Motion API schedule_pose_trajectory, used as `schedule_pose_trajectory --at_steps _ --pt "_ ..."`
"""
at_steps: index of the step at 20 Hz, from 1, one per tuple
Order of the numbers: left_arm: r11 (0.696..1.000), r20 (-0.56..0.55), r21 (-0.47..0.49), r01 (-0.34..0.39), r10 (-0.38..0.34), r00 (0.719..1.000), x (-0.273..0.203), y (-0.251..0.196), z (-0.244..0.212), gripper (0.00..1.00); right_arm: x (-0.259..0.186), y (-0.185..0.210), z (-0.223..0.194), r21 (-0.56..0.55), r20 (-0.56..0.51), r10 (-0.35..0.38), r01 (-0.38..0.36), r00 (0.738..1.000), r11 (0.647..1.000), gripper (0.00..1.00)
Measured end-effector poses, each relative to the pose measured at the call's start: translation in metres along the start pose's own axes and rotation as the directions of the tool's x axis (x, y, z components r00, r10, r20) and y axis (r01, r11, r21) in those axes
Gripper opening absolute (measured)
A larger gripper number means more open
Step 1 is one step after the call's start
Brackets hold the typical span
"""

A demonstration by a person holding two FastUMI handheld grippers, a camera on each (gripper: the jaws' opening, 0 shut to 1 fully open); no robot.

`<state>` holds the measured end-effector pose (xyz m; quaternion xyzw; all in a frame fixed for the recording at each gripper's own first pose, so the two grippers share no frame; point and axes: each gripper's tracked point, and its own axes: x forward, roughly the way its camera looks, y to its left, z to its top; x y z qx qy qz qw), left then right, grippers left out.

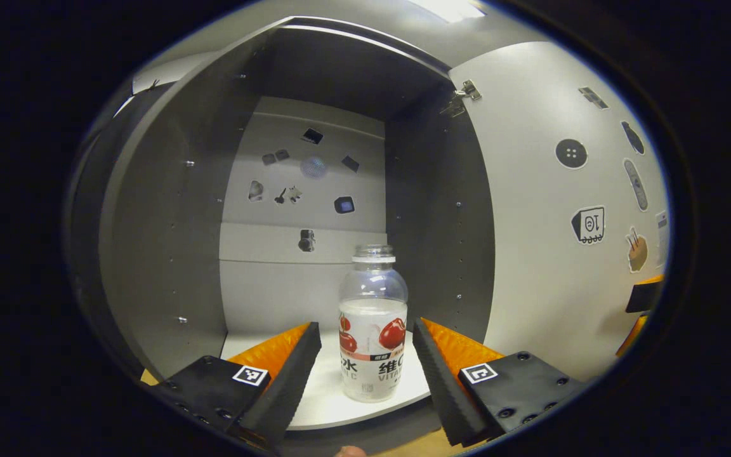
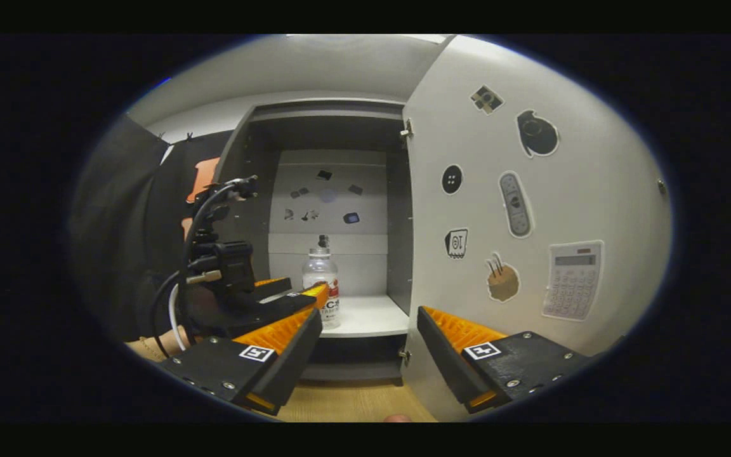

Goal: Open the cabinet door with the right hand, grasp the bottle in the cabinet with the left hand and place it on the coaster, then close the cabinet door with the right hand.

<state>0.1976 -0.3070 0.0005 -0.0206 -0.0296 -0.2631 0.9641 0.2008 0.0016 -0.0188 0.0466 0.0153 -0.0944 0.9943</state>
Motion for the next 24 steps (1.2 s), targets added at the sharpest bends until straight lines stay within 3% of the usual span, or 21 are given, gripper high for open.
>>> schedule_pose_trajectory --at_steps 9,11,12,17,24 --pt "1.000 -0.040 -0.003 0.014 -0.014 0.999 0.037 -0.001 -0.027 0.96 0.009 0.008 -0.019 -0.009 -0.064 -0.003 0.003 0.998 1.000 0.93" --pt "1.000 -0.051 -0.001 0.018 -0.018 0.999 0.040 -0.001 -0.032 0.96 0.012 0.005 -0.020 -0.012 -0.067 -0.009 0.008 0.998 1.000 0.97" --pt "1.000 -0.057 0.000 0.021 -0.021 0.998 0.041 -0.001 -0.034 0.96 0.013 0.005 -0.021 -0.014 -0.069 -0.011 0.010 0.998 1.000 0.93" --pt "1.000 -0.069 -0.001 0.005 -0.005 0.998 0.042 -0.001 -0.038 0.86 0.011 0.001 -0.023 -0.012 -0.076 -0.014 0.013 0.997 1.000 0.93" --pt "1.000 -0.045 -0.001 -0.027 0.027 0.999 0.027 0.005 -0.032 0.82 -0.003 0.001 -0.021 0.009 -0.072 -0.001 0.002 0.997 1.000 0.93"
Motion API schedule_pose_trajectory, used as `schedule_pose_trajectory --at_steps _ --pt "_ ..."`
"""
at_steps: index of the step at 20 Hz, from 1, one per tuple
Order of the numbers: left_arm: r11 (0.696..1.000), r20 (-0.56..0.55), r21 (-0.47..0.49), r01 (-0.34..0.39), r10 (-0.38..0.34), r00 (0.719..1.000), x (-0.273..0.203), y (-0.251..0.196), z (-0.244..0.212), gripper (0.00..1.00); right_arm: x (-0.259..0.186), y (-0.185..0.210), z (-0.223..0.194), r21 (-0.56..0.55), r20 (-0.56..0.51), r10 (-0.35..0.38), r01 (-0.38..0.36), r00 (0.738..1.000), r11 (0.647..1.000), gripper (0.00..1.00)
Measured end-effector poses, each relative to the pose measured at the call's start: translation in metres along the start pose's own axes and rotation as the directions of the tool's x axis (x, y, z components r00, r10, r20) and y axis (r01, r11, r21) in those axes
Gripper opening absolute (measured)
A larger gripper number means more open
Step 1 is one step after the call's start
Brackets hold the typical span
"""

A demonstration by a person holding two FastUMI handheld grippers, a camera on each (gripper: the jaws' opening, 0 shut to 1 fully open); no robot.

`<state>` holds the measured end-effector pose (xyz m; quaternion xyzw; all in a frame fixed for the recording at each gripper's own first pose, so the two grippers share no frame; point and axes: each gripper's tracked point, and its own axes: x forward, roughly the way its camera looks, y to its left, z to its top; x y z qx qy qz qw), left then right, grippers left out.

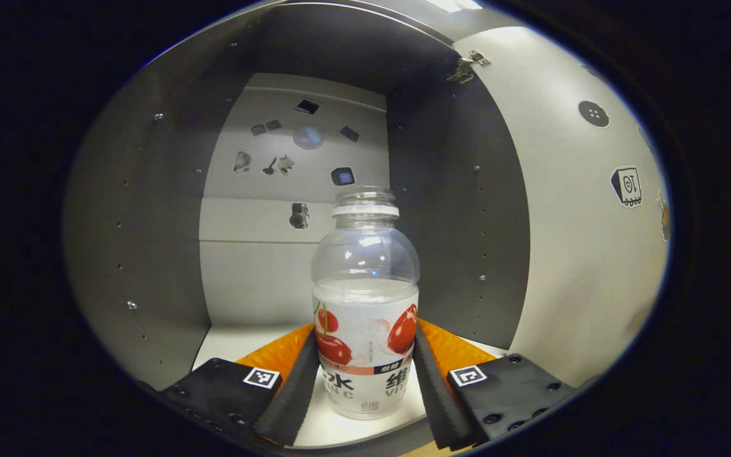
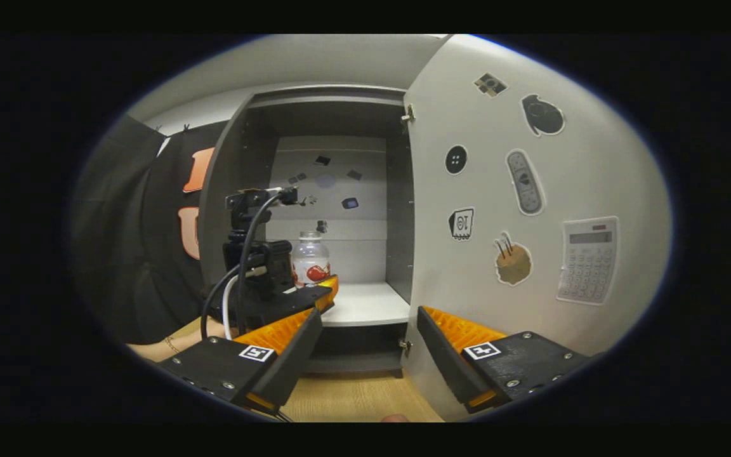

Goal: Open the cabinet door with the right hand, grasp the bottle in the cabinet with the left hand and place it on the coaster, then close the cabinet door with the right hand.

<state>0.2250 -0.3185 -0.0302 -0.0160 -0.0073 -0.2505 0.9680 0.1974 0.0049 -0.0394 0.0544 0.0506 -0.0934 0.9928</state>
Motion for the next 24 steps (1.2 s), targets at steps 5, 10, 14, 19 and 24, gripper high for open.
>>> schedule_pose_trajectory --at_steps 5,10,14,19,24 --pt "1.000 0.050 -0.016 -0.016 0.017 0.999 -0.034 0.002 0.017 0.82 -0.015 0.005 0.003 0.013 0.012 0.035 -0.035 0.999 0.999 0.93" --pt "0.998 0.074 -0.018 -0.060 0.061 0.995 -0.088 0.004 0.026 0.82 -0.036 0.020 0.004 -0.006 0.023 0.106 -0.105 0.994 0.994 0.93" --pt "0.992 0.081 0.002 -0.125 0.125 0.989 -0.145 0.010 0.021 0.82 -0.053 0.036 0.006 -0.030 0.037 0.191 -0.190 0.981 0.981 0.93" --pt "0.979 0.074 0.066 -0.193 0.188 0.979 -0.205 0.023 0.009 0.80 -0.065 0.047 0.014 -0.025 0.087 0.246 -0.245 0.965 0.969 0.93" --pt "0.976 0.096 0.067 -0.207 0.200 0.975 -0.255 0.030 -0.017 0.82 -0.071 0.045 0.021 -0.033 0.131 0.190 -0.188 0.973 0.982 0.93"
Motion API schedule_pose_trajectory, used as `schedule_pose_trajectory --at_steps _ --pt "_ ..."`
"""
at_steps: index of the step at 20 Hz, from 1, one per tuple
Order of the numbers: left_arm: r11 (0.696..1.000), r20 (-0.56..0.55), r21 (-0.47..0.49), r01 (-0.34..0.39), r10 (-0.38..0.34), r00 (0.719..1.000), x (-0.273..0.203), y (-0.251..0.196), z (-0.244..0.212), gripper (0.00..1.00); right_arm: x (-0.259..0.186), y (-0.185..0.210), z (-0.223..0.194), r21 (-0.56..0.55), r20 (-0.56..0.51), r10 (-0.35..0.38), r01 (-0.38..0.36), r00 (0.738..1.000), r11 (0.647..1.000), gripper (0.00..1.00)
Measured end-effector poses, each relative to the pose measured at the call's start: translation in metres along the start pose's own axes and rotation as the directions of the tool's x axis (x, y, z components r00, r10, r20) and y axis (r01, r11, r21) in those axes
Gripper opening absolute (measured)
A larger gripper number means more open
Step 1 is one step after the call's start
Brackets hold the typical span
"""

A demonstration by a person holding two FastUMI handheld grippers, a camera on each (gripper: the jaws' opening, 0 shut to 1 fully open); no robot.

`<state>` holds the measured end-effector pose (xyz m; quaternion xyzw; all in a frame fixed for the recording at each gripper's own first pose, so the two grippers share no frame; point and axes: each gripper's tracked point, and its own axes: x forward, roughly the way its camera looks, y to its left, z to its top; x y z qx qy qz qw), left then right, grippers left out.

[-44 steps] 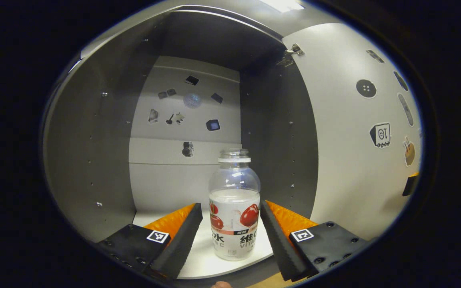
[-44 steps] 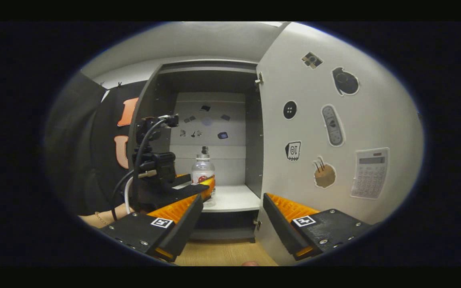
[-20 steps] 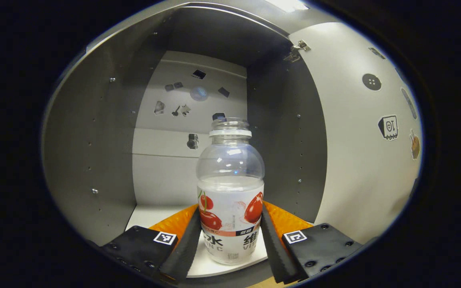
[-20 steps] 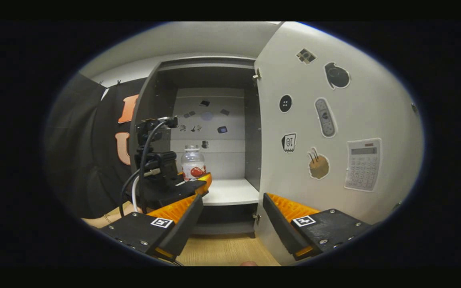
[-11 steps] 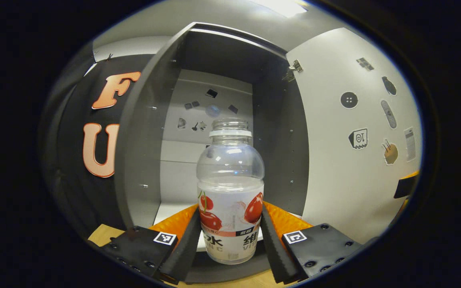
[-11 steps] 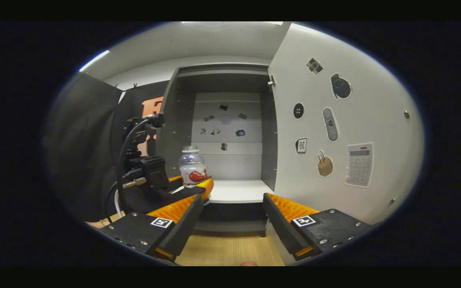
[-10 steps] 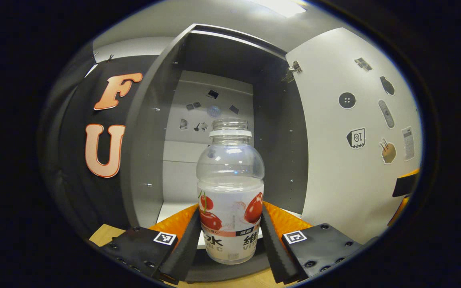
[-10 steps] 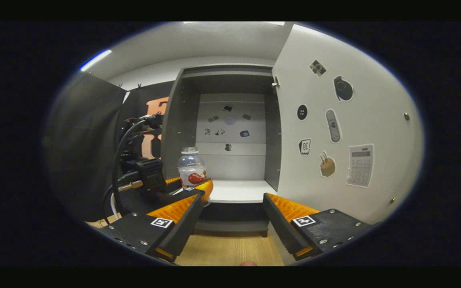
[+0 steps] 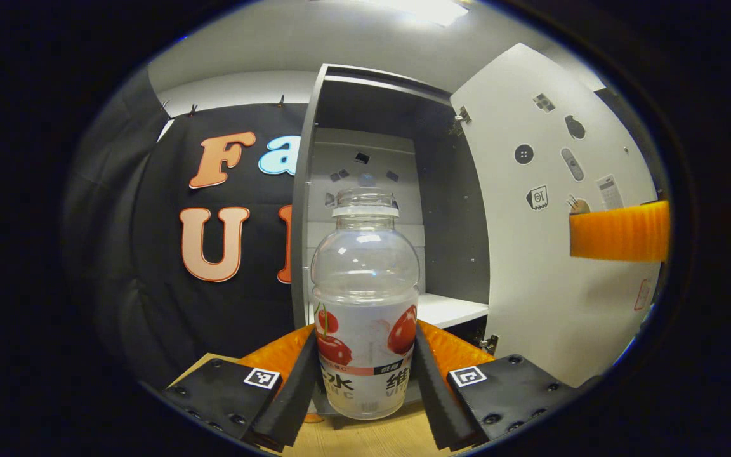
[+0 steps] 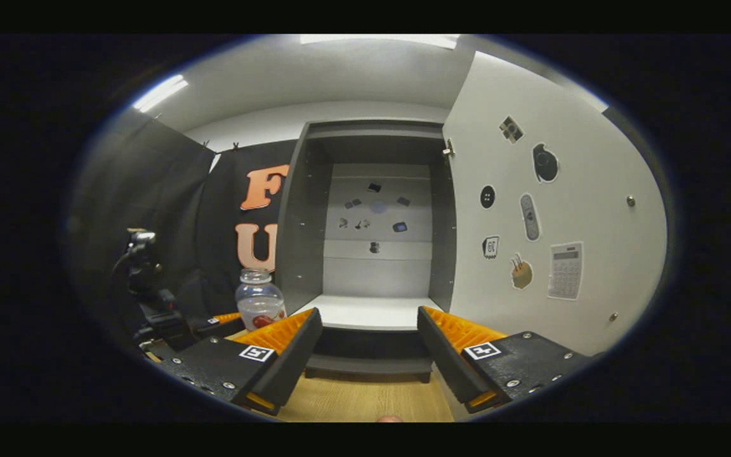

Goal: Open the cabinet door with the right hand, grasp the bottle in the cabinet with the left hand and place it on the coaster, then close the cabinet door with the right hand.

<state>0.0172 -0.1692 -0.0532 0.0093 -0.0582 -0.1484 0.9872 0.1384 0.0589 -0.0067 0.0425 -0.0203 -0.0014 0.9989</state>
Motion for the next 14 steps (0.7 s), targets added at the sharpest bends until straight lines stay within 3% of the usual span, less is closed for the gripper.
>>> schedule_pose_trajectory --at_steps 5,14 --pt "1.000 -0.065 0.005 0.028 -0.027 0.998 -0.043 0.011 -0.062 0.83 0.005 0.005 0.006 0.043 0.038 -0.068 0.066 0.997 0.997 0.93" --pt "1.000 -0.215 -0.026 0.015 -0.020 0.976 -0.097 0.047 -0.181 0.82 -0.003 0.020 -0.020 -0.049 0.015 -0.205 0.206 0.979 0.977 0.93"
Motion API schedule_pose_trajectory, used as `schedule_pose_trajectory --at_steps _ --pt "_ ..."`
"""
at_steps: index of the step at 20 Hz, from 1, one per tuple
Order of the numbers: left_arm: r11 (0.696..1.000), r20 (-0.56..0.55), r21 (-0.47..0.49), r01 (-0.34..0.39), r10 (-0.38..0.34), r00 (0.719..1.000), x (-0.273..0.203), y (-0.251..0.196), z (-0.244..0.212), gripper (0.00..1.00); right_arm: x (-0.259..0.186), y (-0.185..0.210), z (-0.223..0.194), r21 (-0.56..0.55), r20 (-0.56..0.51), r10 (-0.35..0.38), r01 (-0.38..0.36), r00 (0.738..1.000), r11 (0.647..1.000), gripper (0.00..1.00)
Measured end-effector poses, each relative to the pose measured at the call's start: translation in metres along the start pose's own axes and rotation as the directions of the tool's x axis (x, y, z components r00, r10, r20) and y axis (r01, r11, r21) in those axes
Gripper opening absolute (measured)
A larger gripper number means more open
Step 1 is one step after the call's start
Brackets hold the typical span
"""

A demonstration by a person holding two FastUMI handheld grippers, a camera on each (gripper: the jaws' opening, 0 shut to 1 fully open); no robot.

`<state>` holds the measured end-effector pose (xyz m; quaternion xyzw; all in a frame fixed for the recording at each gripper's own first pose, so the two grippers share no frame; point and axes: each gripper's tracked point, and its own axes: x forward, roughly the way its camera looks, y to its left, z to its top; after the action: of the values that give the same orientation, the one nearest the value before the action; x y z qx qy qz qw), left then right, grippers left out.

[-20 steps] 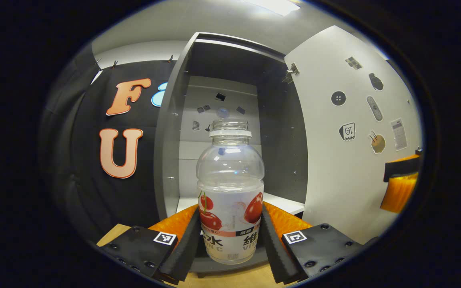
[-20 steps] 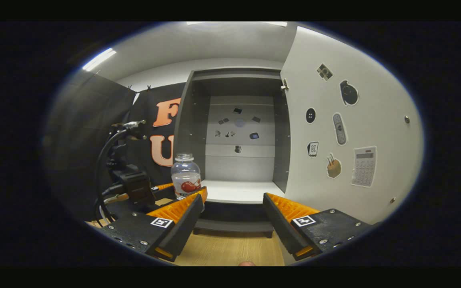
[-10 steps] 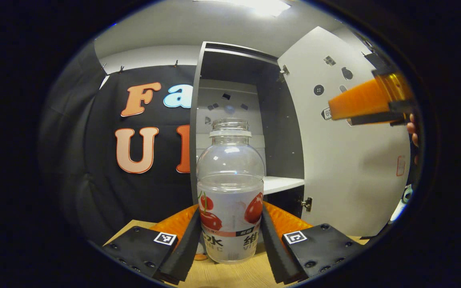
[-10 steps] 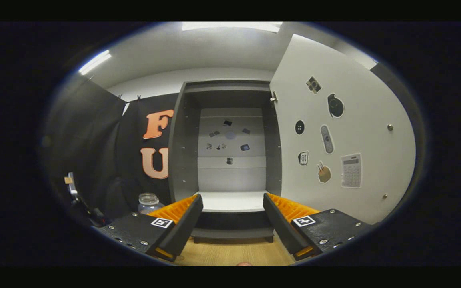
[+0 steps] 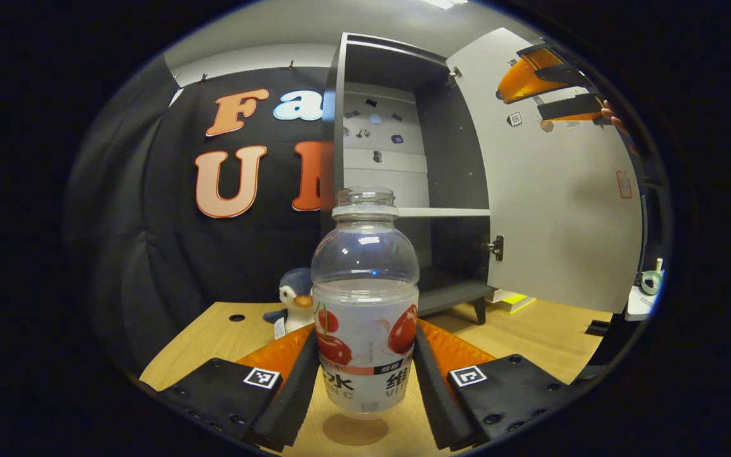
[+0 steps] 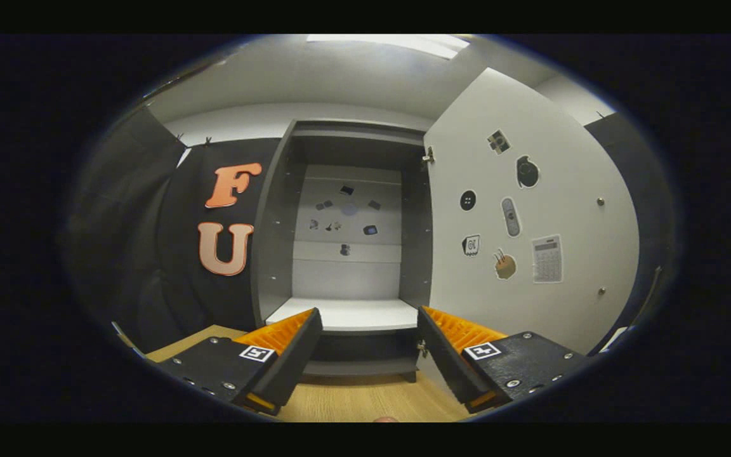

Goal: Open the cabinet door with the right hand, grasp the bottle in the cabinet with the left hand and place it on the coaster, then close the cabinet door with the right hand.

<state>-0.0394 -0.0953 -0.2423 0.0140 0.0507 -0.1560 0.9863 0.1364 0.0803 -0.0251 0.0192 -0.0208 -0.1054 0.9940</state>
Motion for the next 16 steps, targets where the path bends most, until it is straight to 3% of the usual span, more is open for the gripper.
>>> schedule_pose_trajectory --at_steps 5,10,16 --pt "1.000 -0.024 -0.014 -0.006 0.006 1.000 0.008 0.009 -0.043 0.82 -0.011 0.017 0.001 -0.074 0.013 -0.019 0.020 1.000 0.997 0.93" --pt "1.000 -0.030 0.008 -0.013 0.013 0.999 0.015 0.010 -0.066 0.82 -0.017 0.036 -0.003 -0.085 0.008 0.007 -0.006 1.000 0.996 0.93" --pt "0.999 -0.077 0.012 -0.031 0.032 0.997 0.028 0.017 -0.094 0.84 -0.013 0.035 -0.026 -0.080 -0.076 0.006 -0.012 0.997 0.997 0.93"
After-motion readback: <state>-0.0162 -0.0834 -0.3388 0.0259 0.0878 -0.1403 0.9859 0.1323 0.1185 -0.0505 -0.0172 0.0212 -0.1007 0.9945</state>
